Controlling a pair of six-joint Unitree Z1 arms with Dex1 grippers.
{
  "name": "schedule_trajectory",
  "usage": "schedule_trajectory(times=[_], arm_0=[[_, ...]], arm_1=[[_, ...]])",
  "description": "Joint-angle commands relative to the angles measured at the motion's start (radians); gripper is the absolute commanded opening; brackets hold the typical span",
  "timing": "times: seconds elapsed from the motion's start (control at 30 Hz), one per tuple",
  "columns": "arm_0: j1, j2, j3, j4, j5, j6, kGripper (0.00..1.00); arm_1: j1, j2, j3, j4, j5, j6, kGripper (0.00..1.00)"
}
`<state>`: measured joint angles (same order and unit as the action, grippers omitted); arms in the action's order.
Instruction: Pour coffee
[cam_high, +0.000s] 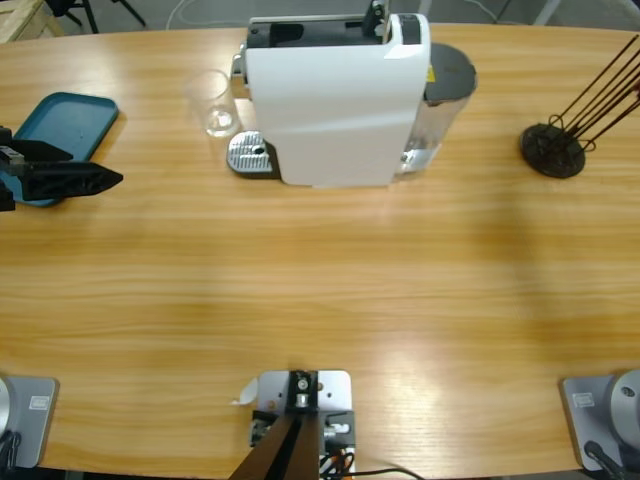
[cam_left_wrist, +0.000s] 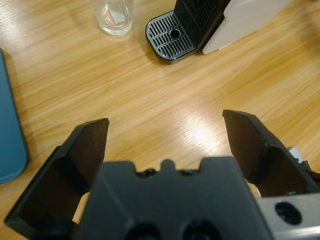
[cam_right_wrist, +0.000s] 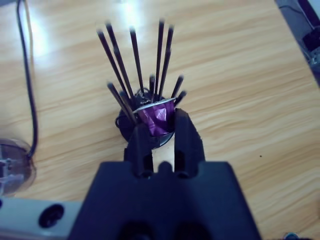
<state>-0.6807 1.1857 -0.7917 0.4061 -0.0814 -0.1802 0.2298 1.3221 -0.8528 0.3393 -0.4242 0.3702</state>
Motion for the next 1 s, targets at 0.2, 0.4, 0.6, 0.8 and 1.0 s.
schedule_trajectory(times=[0.2,0.4,0.6,0.8,1.0], arm_0=[[0.001,0.009,0.037,-0.015,-0.02,-0.004,0.991],[0.001,0.006,0.037,-0.016,-0.023,0.002,0.991],[-0.016,0.021,0.026,-0.015,-0.05,0.059,0.991],[-0.017,0.003,0.074,-0.022,-0.05,0.131,0.982],[-0.017,0.052,0.073,-0.028,-0.052,0.127,0.982]], arm_1=[[0.02,-0.112,-0.206,0.225,0.0,-0.036,0.0],[0.185,-0.129,-0.337,0.285,0.05,-0.286,0.0],[0.566,-0.123,-0.453,0.488,0.109,-0.802,0.0],[0.741,-0.02,-0.629,0.695,0.205,-0.971,0.0],[0.83,0.159,-0.849,0.696,0.252,-0.967,0.0]])
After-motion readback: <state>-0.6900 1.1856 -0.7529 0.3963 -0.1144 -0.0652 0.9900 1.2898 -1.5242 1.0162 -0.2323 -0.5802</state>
